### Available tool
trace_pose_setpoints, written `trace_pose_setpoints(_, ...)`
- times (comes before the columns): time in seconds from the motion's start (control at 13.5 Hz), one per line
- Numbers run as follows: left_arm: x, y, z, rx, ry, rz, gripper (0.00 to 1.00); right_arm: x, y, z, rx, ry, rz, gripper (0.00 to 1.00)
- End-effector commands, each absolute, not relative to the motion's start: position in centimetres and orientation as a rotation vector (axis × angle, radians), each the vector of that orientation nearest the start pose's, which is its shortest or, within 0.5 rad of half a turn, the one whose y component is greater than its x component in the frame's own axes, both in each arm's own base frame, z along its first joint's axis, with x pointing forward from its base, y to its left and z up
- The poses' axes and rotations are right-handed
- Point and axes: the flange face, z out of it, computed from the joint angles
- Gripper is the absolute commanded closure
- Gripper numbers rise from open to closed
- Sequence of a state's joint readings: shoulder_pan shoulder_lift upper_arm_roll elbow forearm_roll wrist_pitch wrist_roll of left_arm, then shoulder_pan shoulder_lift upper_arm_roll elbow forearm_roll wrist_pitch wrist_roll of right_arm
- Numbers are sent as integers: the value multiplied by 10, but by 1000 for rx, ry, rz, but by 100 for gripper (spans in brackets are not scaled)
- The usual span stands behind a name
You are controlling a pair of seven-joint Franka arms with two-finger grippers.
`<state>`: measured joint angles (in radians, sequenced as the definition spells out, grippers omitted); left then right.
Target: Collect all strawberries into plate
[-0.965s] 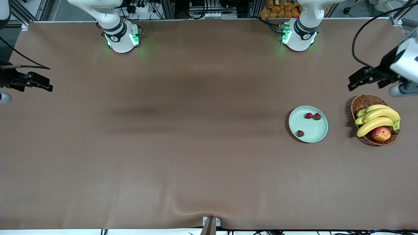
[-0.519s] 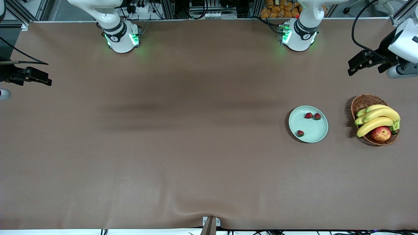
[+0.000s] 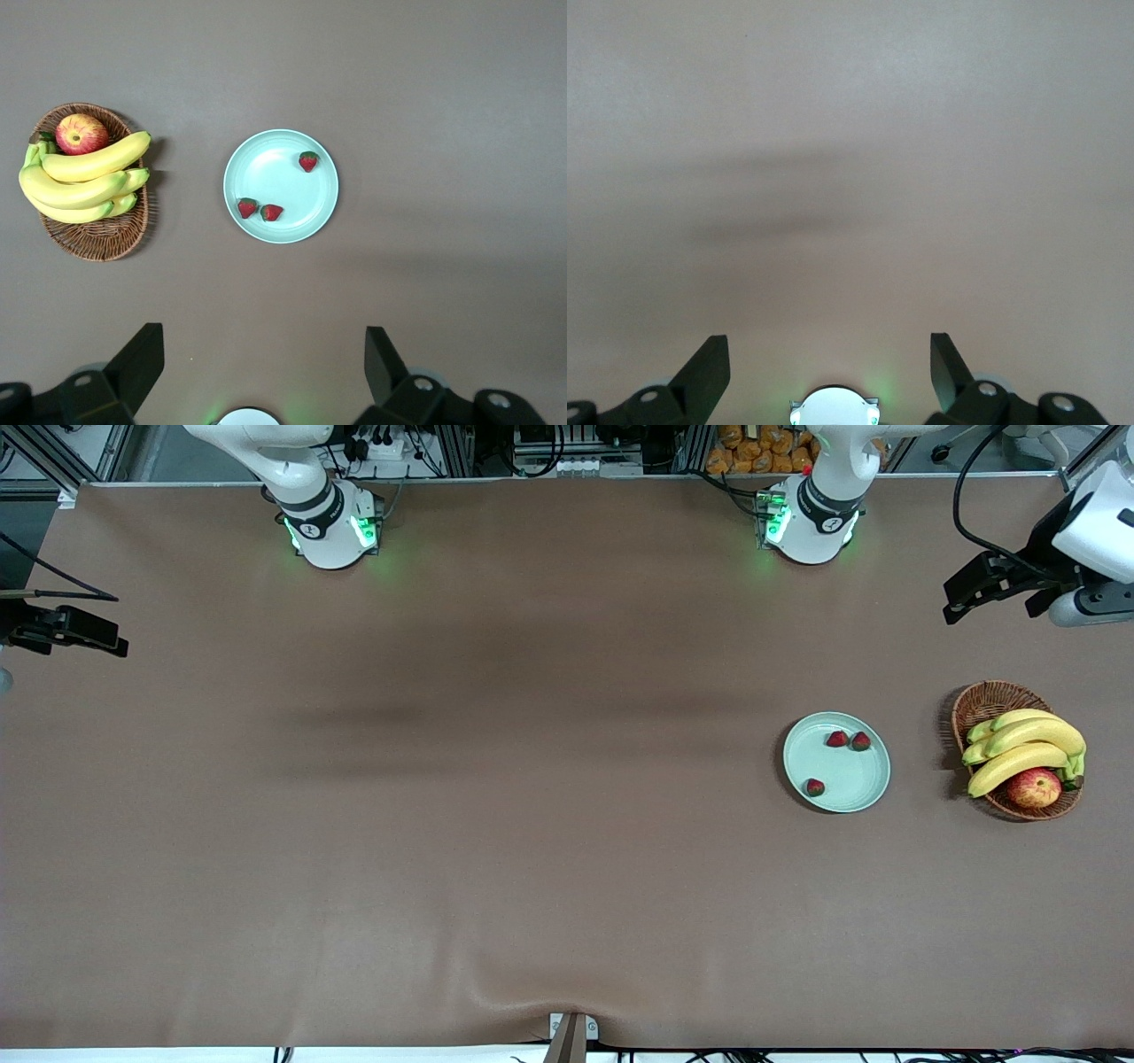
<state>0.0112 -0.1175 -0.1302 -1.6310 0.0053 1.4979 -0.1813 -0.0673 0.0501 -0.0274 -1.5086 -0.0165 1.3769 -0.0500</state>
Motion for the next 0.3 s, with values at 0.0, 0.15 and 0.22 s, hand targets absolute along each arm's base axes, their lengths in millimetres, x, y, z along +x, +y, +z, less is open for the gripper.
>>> trace_pose_setpoints(0.0,506,-60,656,-3133,-92,4,0,543,-56,619,-3148,96,286,0)
trace_pose_setpoints(0.15,509,-61,658,-3135,-89,-3,0,543,-55,619,-3147,95,286,0)
trace_pose_setpoints(0.22,512,-61,655,-3135,-89,4,0,543,-55,619,-3146,93,288,0)
